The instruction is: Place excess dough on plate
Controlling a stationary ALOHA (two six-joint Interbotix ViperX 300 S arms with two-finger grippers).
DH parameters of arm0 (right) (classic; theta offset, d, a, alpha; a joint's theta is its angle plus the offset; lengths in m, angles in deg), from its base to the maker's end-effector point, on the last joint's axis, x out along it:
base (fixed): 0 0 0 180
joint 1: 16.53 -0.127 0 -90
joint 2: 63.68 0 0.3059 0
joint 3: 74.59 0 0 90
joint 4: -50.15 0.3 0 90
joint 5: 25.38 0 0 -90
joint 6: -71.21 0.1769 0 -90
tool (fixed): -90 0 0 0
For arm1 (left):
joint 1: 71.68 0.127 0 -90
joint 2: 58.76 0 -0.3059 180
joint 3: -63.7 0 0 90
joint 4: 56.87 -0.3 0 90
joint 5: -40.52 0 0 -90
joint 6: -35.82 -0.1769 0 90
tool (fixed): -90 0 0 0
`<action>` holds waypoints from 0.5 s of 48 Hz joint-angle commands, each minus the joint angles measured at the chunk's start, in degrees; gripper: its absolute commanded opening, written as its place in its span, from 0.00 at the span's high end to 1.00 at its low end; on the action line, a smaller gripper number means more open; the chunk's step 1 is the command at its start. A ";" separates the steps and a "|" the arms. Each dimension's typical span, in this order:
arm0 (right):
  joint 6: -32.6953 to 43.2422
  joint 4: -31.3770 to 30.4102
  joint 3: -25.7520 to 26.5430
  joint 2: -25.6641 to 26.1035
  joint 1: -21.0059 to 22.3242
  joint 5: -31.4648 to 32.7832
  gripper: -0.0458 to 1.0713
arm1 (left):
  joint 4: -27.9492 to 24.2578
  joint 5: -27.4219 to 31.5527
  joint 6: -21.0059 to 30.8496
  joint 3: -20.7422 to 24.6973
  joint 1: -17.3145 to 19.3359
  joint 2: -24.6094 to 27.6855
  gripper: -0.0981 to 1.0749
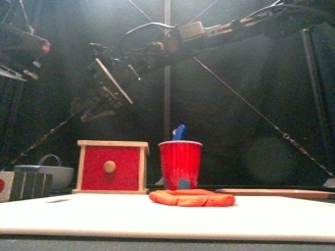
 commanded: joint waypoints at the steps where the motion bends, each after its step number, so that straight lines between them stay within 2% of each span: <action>1: 0.09 1.23 -4.75 7.12 -0.62 -2.46 0.20 | 0.70 -0.53 0.09 0.70 -0.18 0.09 0.68; 12: 0.18 3.69 -18.98 17.31 -4.48 -3.08 0.20 | 5.27 0.09 0.09 2.90 -0.18 1.93 0.67; 16: 0.18 5.27 -23.91 20.74 -6.06 -3.87 0.20 | 7.21 0.70 0.00 4.39 -0.26 4.48 0.67; 24: 0.09 7.73 -32.34 24.26 -9.05 -6.50 0.20 | 8.35 2.64 0.00 7.03 -0.18 10.37 0.67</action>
